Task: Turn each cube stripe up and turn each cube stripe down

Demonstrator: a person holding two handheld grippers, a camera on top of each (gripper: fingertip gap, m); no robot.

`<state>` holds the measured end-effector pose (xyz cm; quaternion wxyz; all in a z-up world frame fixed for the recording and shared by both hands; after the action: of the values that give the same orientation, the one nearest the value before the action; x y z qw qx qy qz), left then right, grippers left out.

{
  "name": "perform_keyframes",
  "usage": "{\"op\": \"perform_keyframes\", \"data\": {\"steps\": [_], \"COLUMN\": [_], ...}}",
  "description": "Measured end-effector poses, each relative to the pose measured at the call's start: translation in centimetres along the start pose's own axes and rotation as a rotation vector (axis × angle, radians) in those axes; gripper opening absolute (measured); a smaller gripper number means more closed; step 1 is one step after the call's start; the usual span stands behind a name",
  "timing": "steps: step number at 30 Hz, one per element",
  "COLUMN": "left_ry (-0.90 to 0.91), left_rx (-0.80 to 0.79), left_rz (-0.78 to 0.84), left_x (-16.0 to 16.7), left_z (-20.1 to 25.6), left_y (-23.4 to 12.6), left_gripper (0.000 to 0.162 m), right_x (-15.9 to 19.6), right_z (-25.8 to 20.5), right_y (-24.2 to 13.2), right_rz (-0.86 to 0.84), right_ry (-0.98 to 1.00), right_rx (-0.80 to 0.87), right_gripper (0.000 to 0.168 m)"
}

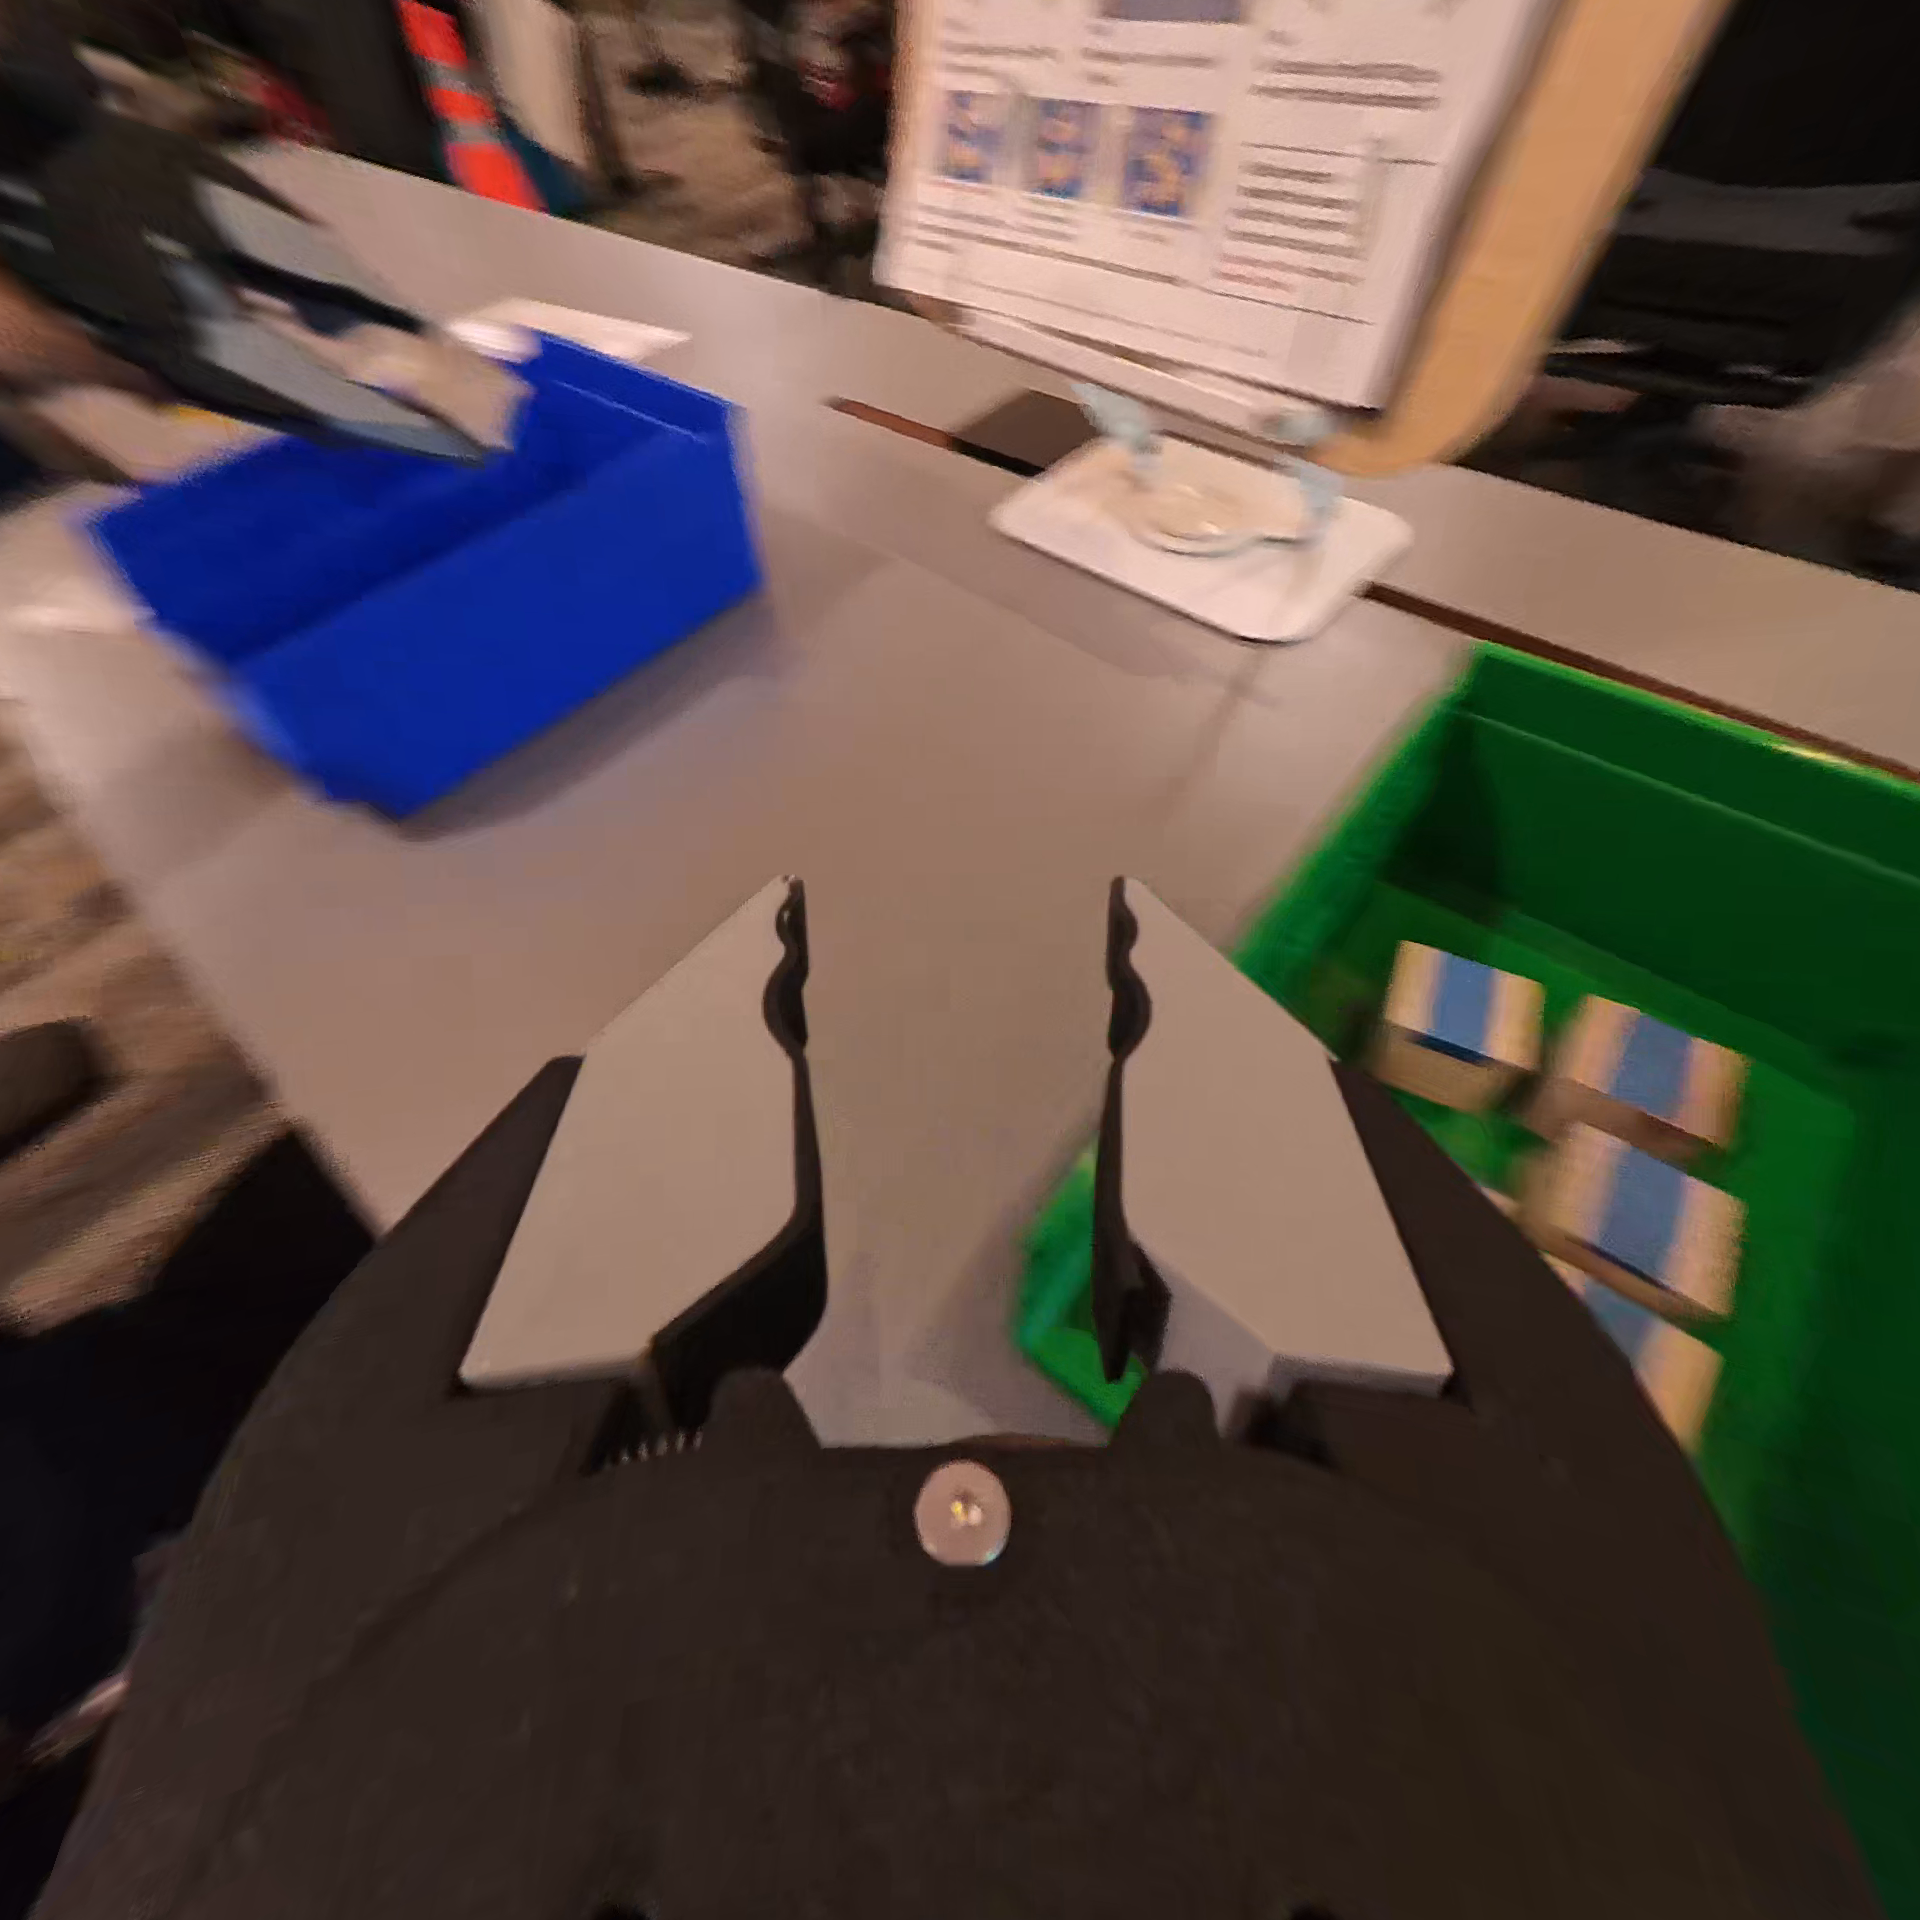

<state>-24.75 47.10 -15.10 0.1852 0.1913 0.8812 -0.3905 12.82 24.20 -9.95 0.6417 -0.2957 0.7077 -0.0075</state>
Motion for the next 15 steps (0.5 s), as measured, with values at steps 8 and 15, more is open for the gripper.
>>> {"op": "perform_keyframes", "data": {"steps": [8, 15], "left_ry": [0.132, 0.249], "left_rx": [-0.092, -0.15], "left_rz": [0.695, 1.06], "left_x": [-13.2, -18.5], "left_z": [13.1, 19.6], "left_y": [-12.2, -17.2], "left_gripper": [0.045, 0.045], "right_x": [0.4, 2.1], "right_z": [-16.2, -23.8], "right_y": [0.9, 1.9], "right_rz": [-0.048, -0.145], "right_ry": [0.109, 0.264], "right_rx": [-0.723, -1.011], "right_gripper": [0.066, 0.066]}}
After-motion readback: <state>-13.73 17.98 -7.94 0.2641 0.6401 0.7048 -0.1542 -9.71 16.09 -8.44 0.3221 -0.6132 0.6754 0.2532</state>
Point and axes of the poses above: each gripper's, where its closed fingertips meet, y out along the fingers, x out of its underside, z = x × y across the jaws, the point moved 1 cm from there along -y, back along the fingers, and after that the axes turned 7 degrees about y, right-handed, at the moved point
